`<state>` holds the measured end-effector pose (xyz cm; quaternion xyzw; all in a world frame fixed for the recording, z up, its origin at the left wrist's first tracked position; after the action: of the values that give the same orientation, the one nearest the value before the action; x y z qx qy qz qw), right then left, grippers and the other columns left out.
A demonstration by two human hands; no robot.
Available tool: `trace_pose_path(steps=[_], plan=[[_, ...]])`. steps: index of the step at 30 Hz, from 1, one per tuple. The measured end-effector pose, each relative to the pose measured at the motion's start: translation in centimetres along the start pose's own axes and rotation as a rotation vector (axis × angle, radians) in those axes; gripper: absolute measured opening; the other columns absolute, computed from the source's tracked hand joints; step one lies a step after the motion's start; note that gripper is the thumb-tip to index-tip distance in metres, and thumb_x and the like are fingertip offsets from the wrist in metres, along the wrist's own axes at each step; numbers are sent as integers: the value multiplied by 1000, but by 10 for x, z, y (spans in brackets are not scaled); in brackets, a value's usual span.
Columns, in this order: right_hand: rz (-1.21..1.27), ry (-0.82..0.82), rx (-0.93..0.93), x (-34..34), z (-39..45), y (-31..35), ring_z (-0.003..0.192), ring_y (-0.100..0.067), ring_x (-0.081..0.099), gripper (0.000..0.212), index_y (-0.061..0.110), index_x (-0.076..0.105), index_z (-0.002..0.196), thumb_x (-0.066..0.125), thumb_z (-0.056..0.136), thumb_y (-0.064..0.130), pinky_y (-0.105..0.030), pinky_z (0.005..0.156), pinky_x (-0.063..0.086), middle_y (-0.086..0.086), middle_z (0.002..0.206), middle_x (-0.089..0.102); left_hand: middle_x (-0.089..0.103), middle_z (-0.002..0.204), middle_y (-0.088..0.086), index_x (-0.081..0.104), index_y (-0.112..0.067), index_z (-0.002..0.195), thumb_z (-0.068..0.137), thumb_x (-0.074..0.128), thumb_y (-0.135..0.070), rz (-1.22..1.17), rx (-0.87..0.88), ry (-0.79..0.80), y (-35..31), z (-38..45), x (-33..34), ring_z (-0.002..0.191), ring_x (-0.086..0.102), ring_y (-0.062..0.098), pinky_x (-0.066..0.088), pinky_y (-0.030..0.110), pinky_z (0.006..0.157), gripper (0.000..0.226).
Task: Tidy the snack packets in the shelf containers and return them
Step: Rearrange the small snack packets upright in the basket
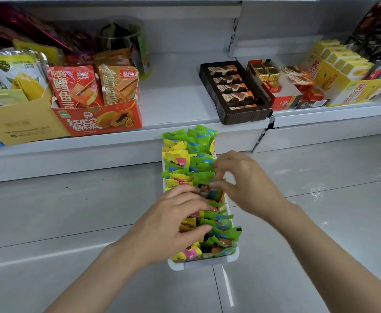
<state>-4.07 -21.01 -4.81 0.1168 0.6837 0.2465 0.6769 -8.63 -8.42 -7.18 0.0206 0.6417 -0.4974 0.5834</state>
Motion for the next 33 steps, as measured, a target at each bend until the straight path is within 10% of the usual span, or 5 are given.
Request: trace_pose_path(steps=[8,16,22,28,33], plan=[[956,-233,258,-102,-15,-42,78,-24,76,20,12,49,78,64,82,23,-28,64,61,-11,75,76,66,114,-18,71,-27,116,90,60,-52,-11,0,6,-1,4,1,126,46,4,42,29,105,38],[973,-622,389,-144,-33,-77,78,-15,76,14,20,50,90,61,98,19,-28,60,60,2,76,77,61,103,-20,66,-26,107,98,51,-43,-91,-139,-52,9,36,-19,101,56,-3,47,23,89,25],[1030,-613,411,-130,-27,-68,75,-17,76,15,18,51,87,64,96,19,-24,54,57,-2,73,77,70,103,-7,66,-25,102,100,55,-14,-569,-364,-310,29,48,-41,101,65,8,52,19,82,16],[1109,-545,408,-111,-7,-54,73,-18,76,14,14,54,88,64,96,20,-25,55,57,-6,75,76,73,116,9,67,-13,117,88,64,-38,-1271,-504,-222,24,48,-14,112,68,22,55,31,95,39],[1147,-535,429,-102,10,-51,67,-16,74,26,16,47,77,64,96,18,-22,50,54,-9,77,73,76,98,1,67,-13,113,69,76,-21,-1173,-582,-252,28,39,-6,89,71,14,56,22,79,45]])
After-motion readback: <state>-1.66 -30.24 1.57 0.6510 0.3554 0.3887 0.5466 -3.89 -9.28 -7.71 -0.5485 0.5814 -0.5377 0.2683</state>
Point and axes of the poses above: each hand's wrist, its own z-axis towards the middle knuckle, its own x-axis out of the palm, y = z × x, the point moved 10 cm from there along z, towards the middle knuckle
